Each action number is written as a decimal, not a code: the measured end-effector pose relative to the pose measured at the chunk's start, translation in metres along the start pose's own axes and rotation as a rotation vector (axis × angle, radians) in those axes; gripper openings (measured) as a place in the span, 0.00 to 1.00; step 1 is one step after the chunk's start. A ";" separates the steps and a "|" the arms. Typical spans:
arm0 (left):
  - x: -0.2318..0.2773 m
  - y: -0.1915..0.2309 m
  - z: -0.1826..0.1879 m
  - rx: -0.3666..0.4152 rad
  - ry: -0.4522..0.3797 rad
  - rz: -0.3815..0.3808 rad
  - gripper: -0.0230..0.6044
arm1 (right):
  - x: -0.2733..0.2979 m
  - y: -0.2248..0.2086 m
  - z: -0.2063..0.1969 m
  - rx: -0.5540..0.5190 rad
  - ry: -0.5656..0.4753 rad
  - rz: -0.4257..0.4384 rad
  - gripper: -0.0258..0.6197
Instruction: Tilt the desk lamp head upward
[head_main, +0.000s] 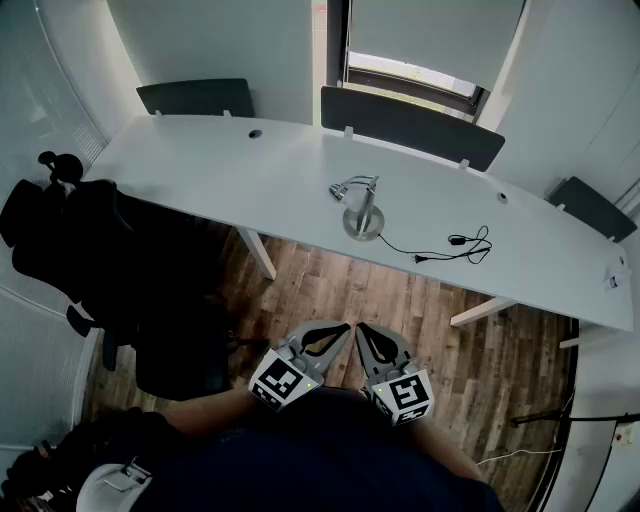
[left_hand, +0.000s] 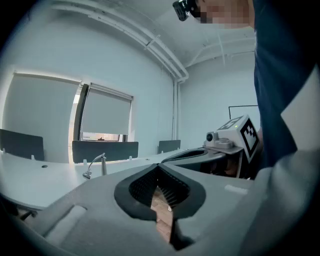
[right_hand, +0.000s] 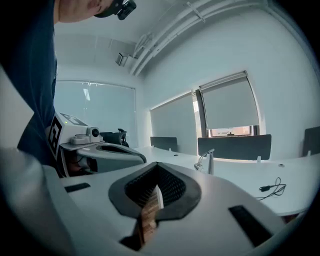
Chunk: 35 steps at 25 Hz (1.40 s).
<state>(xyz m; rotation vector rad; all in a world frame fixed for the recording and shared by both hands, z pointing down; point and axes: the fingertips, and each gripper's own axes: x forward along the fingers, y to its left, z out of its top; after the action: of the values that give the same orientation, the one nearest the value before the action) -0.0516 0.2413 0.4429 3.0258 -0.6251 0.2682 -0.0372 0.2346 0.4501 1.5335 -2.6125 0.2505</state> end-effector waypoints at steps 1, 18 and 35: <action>0.001 0.000 -0.001 0.004 -0.001 0.001 0.05 | 0.000 -0.001 -0.002 -0.006 0.004 0.003 0.05; 0.023 0.002 0.001 0.021 0.011 0.054 0.05 | -0.003 -0.025 -0.005 -0.009 -0.002 0.047 0.05; 0.085 0.091 -0.001 -0.031 -0.041 0.134 0.05 | 0.070 -0.098 -0.010 -0.010 0.024 0.033 0.06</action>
<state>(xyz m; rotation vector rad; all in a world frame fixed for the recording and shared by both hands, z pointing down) -0.0108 0.1245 0.4594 2.9715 -0.8281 0.1995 0.0147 0.1298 0.4808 1.4765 -2.6185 0.2561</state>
